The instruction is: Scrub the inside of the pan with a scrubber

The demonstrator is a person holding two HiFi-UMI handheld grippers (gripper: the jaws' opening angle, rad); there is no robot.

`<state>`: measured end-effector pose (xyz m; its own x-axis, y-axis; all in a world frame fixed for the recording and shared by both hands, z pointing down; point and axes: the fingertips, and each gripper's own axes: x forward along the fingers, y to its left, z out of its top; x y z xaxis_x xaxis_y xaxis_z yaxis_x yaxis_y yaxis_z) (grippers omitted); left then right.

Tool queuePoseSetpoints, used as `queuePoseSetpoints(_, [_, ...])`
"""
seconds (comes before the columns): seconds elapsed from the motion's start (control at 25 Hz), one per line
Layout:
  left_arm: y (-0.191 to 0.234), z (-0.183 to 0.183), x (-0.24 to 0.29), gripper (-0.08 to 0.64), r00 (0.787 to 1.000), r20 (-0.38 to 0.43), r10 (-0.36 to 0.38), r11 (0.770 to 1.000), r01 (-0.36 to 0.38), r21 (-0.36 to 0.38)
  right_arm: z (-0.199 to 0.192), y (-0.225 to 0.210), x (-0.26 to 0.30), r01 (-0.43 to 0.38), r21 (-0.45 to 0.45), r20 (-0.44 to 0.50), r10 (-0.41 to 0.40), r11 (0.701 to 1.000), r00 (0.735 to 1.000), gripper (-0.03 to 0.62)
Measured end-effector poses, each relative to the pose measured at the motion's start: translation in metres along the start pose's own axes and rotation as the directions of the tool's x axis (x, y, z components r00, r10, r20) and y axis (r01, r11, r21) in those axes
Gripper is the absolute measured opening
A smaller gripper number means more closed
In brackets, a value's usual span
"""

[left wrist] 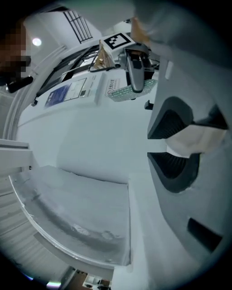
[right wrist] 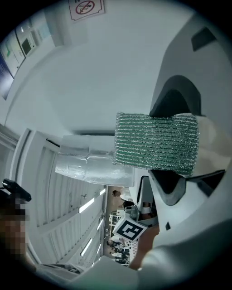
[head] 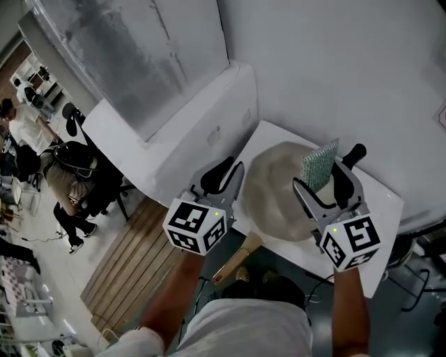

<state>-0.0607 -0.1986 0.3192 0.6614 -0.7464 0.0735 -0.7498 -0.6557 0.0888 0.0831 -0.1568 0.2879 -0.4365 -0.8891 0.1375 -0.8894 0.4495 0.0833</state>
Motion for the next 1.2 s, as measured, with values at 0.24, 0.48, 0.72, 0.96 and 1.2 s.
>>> queuePoseSetpoints(0.24, [0.007, -0.043, 0.026, 0.163, 0.987, -0.163, -0.013, 0.998, 0.003, -0.060, -0.038, -0.005, 0.036, -0.003, -0.030, -0.165, -0.002, 1.000, 0.986, 0.351])
queuePoseSetpoints(0.48, [0.009, -0.098, 0.049, 0.195, 0.937, -0.349, -0.032, 0.994, -0.007, -0.108, -0.087, -0.001, 0.071, -0.034, -0.023, -0.337, 0.024, 0.999, 0.941, 0.351])
queuePoseSetpoints(0.72, [0.014, -0.148, 0.058, 0.206, 0.876, -0.480, -0.053, 0.989, -0.022, -0.148, -0.140, 0.006, 0.102, -0.058, -0.014, -0.486, 0.044, 0.998, 0.873, 0.351])
queuePoseSetpoints(0.96, [0.014, -0.175, 0.061, 0.206, 0.834, -0.547, -0.070, 0.986, -0.023, -0.163, -0.185, 0.019, 0.120, -0.102, -0.001, -0.594, 0.082, 0.995, 0.801, 0.351])
queuePoseSetpoints(1.2, [0.013, -0.188, 0.064, 0.188, 0.812, -0.581, -0.065, 0.986, -0.035, -0.160, -0.209, 0.024, 0.129, -0.135, -0.001, -0.648, 0.102, 0.991, 0.754, 0.351])
